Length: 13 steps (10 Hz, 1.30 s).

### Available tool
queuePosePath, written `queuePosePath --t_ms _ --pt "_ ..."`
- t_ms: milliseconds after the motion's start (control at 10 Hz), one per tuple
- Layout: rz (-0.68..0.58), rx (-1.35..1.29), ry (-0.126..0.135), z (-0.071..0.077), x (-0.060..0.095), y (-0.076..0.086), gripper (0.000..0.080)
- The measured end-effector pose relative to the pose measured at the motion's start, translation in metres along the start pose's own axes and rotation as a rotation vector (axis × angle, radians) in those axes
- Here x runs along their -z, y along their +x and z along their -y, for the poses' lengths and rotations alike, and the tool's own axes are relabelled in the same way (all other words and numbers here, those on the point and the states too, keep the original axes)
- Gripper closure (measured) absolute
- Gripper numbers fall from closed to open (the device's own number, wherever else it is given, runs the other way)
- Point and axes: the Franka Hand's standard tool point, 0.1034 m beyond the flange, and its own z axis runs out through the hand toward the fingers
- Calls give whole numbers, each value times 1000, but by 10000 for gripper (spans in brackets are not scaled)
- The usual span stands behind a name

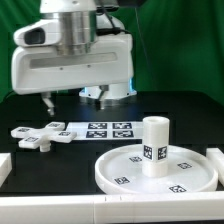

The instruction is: Assemble round table

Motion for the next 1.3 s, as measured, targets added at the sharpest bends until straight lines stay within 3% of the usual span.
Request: queuePosePath --t_ms 100,500,600,800,900,1300 --pt "3 2 2 -6 -1 -4 150" --pt "5 12 1 -4 -3 -4 150" --pt "-6 17 -19 -11 -9 -13 150" --pt "3 71 -24 -28 -20 -42 150" --pt "10 69 -21 -28 -25 -51 150" --pt "10 75 -22 -28 -26 -52 150"
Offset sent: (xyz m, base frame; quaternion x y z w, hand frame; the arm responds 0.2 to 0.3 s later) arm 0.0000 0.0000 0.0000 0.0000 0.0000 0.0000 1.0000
